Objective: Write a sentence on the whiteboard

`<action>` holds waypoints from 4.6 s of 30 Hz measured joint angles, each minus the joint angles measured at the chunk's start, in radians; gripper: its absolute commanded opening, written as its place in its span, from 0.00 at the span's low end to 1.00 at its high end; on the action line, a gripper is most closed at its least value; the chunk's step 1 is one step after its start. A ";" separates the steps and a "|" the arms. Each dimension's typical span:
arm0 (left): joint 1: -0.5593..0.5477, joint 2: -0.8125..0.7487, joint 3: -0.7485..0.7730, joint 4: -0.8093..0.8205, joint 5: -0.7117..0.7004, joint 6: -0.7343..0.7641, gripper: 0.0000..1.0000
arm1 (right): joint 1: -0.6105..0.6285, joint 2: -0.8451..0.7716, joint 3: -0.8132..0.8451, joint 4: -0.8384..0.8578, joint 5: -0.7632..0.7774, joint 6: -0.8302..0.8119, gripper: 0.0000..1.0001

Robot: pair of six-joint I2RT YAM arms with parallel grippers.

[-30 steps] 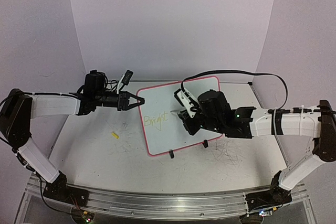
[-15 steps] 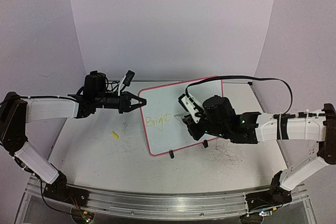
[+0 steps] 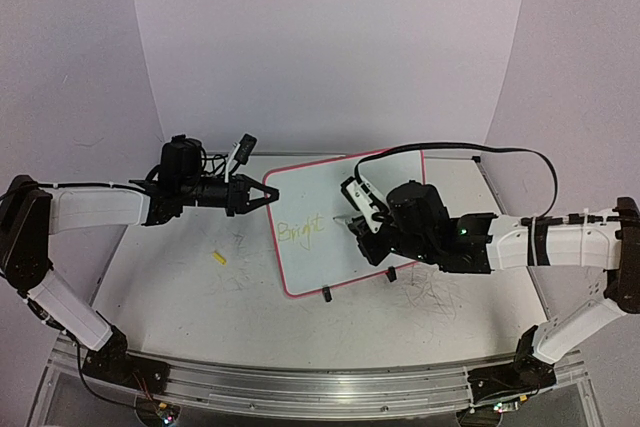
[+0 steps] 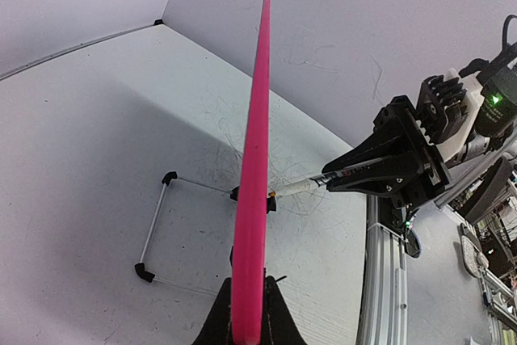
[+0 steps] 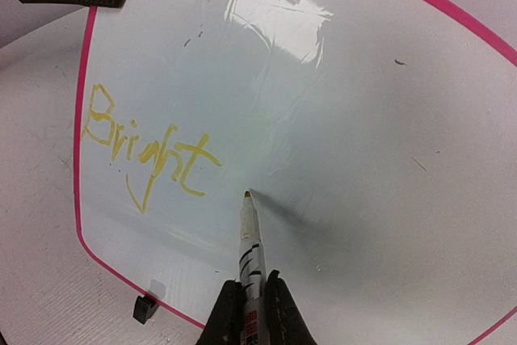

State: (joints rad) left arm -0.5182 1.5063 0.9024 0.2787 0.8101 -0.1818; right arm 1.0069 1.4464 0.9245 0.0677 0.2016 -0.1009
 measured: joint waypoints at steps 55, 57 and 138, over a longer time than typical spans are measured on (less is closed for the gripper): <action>-0.006 -0.004 0.000 -0.006 -0.005 0.003 0.00 | 0.015 0.022 -0.011 -0.020 0.018 0.050 0.00; -0.006 -0.004 0.000 -0.007 -0.006 0.003 0.00 | 0.015 0.026 -0.011 -0.022 0.016 0.050 0.00; -0.011 -0.006 0.000 -0.017 -0.021 0.002 0.00 | 0.022 0.019 -0.073 0.027 0.070 0.147 0.00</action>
State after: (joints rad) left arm -0.5293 1.5005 0.9024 0.2615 0.7895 -0.1795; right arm 1.0286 1.4658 0.8516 0.0946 0.2711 0.0459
